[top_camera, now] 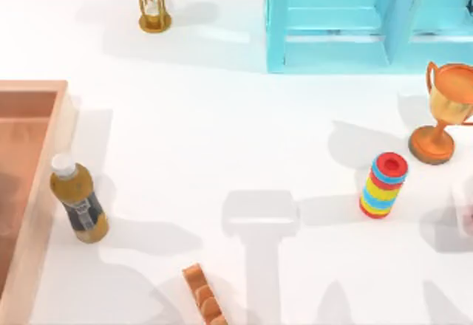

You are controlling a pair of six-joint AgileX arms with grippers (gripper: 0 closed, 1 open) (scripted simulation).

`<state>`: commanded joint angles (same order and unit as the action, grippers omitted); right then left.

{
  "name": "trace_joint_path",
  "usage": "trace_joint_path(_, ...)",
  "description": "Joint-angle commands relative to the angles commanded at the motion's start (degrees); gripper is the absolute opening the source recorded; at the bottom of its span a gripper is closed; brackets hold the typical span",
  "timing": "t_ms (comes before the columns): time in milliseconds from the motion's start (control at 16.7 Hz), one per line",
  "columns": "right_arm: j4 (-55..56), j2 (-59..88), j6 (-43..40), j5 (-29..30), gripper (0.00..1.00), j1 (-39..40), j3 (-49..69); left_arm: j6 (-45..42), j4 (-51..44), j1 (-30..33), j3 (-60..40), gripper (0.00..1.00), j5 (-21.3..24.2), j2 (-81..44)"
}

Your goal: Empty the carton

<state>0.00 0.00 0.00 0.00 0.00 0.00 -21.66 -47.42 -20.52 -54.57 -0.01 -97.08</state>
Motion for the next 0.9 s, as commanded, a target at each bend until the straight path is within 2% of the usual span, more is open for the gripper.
trace_joint_path(300, 0.0, 0.0, 0.0, 0.0, 1.00, 0.0, 0.0, -0.1, -4.2, 0.0, -4.0, 0.00, 0.0, 0.7)
trace_joint_path(660, 0.0, 0.0, 0.0, 0.0, 1.00, 0.0, 0.0, 0.2, -24.2, 0.2, -18.1, 0.00, 0.0, 4.6)
trace_joint_path(900, 0.0, 0.0, 0.0, 0.0, 1.00, 0.0, 0.0, 0.4, -30.1, 0.4, -23.4, 0.00, 0.0, 6.8)
